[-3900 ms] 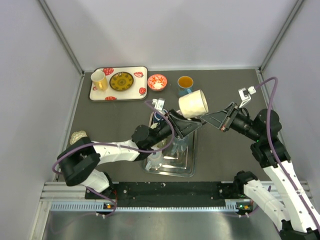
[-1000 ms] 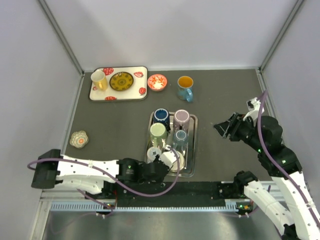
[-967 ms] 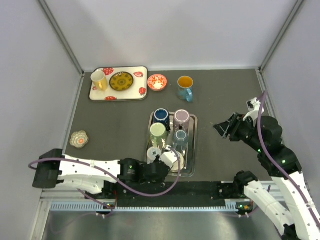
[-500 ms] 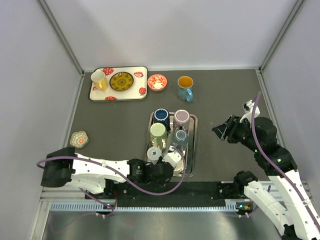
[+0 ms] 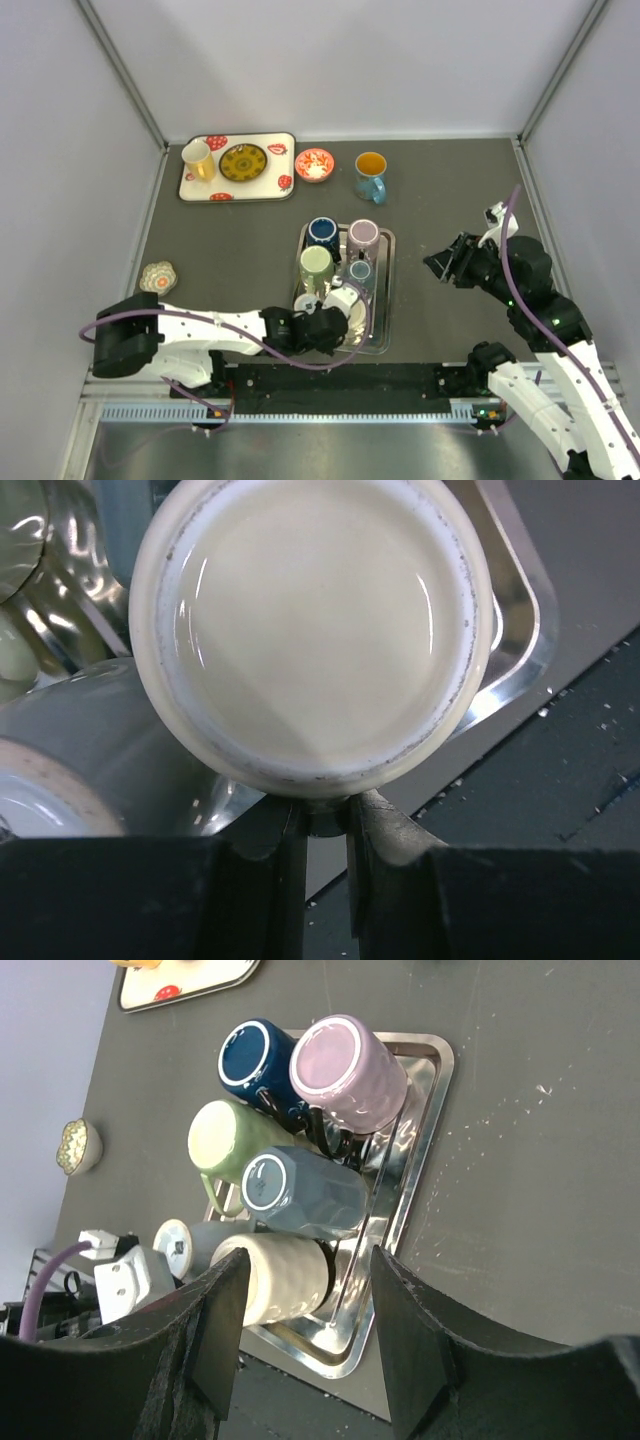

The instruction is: Turn the mug right side up

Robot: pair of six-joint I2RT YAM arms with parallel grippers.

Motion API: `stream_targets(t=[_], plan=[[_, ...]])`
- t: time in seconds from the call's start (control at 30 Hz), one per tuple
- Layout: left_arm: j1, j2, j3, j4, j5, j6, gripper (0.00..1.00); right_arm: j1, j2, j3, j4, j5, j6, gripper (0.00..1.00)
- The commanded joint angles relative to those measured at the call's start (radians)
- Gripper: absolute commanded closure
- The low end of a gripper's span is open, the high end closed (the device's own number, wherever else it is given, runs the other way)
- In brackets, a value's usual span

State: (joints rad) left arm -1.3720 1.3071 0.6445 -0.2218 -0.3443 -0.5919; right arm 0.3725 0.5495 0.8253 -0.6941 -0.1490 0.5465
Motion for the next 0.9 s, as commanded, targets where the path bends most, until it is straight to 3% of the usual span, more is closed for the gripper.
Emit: stream_targets(t=[0.0,0.53,0.7,0.87], plan=[[0.039,0.006,0.018,0.004,-0.022,-0.040,1.00,0.008,-0.011,-0.005,0.034,-0.003,0.004,0.48],[0.105,-0.005,0.007,-0.079,-0.052,-0.071,1.00,0.008,0.012,-0.023,0.053,0.000,0.003,0.48],[0.102,-0.032,0.017,-0.116,-0.039,-0.065,0.73,0.009,0.021,-0.017,0.056,0.003,0.000,0.48],[0.096,-0.097,0.021,-0.165,-0.044,-0.063,0.61,0.008,0.029,-0.008,0.059,0.002,0.003,0.47]])
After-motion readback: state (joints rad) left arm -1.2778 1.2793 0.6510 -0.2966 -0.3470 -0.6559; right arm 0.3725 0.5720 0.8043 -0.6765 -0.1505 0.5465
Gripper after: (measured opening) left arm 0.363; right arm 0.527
